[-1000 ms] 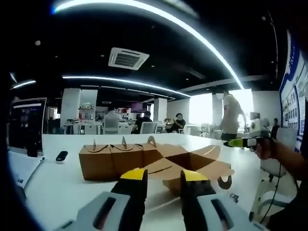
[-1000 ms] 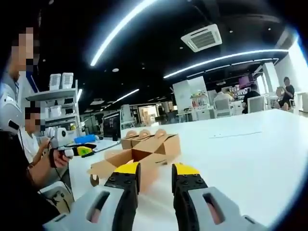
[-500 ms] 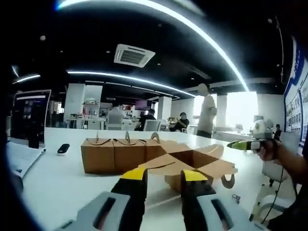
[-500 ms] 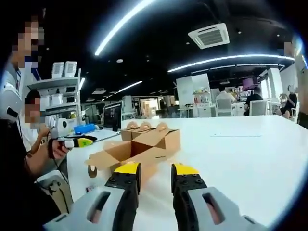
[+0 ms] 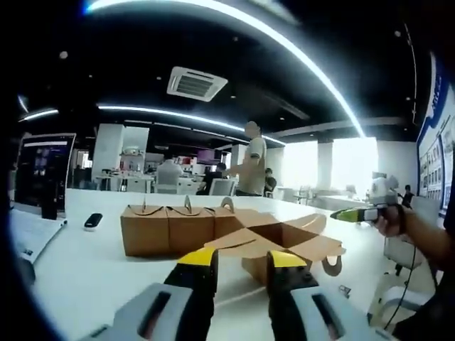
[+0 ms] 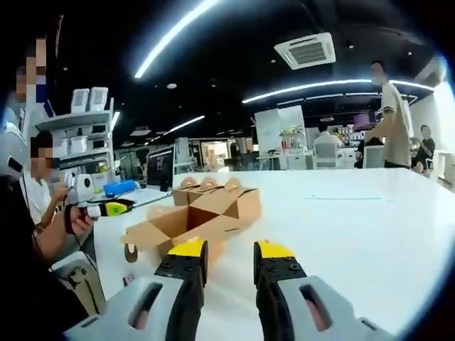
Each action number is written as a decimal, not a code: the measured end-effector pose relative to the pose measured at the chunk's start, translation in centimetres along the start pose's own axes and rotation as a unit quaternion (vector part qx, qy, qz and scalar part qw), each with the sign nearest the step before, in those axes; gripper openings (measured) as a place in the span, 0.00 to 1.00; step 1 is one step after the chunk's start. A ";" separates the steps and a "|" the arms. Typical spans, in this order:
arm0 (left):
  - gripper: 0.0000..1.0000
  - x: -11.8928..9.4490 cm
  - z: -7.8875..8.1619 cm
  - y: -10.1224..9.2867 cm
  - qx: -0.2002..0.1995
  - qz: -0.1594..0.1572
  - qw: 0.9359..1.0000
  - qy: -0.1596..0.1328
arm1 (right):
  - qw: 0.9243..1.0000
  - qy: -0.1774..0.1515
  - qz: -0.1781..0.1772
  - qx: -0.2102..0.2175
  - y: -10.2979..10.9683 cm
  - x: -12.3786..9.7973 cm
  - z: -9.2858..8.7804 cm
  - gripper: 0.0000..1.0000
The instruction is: Pick up one paper box from the group, open the paper box, and remove the item inside
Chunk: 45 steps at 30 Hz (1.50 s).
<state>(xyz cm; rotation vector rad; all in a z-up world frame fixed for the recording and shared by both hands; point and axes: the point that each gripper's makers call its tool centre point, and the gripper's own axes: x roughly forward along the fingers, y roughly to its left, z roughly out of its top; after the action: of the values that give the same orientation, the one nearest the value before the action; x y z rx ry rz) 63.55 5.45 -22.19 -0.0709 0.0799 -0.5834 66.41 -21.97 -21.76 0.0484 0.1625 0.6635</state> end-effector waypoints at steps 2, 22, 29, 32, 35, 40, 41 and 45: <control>0.29 0.0 0.0 -0.1 0.001 -0.003 1.000 0.000 | 1.000 0.001 -0.001 0.002 0.0 0.1 0.0 0.27; 0.29 -0.2 -0.6 -0.2 -0.009 -0.005 1.000 0.009 | 1.000 0.022 -0.003 -0.003 0.5 0.4 -0.3 0.27; 0.29 -0.2 -0.6 -0.1 -0.008 -0.003 1.000 0.008 | 1.000 0.025 -0.009 0.000 0.1 0.3 -0.5 0.27; 0.29 -0.2 -0.6 -0.1 -0.007 -0.003 1.000 0.009 | 1.000 0.024 -0.010 0.001 0.1 0.3 -0.5 0.27; 0.29 -0.2 -0.8 -0.2 -0.010 -0.004 1.000 0.010 | 1.000 0.025 -0.009 0.002 0.1 0.2 -0.6 0.27; 0.29 -0.2 -1.1 -0.5 -0.010 -0.008 1.000 0.013 | 1.000 0.025 -0.010 0.007 0.1 0.1 -0.8 0.27; 0.29 -0.2 -1.1 -0.5 -0.010 -0.007 1.000 0.013 | 1.000 0.025 -0.011 0.007 0.1 0.1 -0.9 0.27; 0.29 -0.2 -1.1 -0.4 -0.013 -0.004 1.000 0.013 | 1.000 0.027 -0.013 0.008 -0.1 0.1 -1.0 0.27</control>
<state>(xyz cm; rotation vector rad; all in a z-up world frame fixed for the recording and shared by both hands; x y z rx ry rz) 63.03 5.19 -23.29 -0.0882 0.1115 -0.5918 66.41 -21.97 -22.80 0.0444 0.2197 0.6382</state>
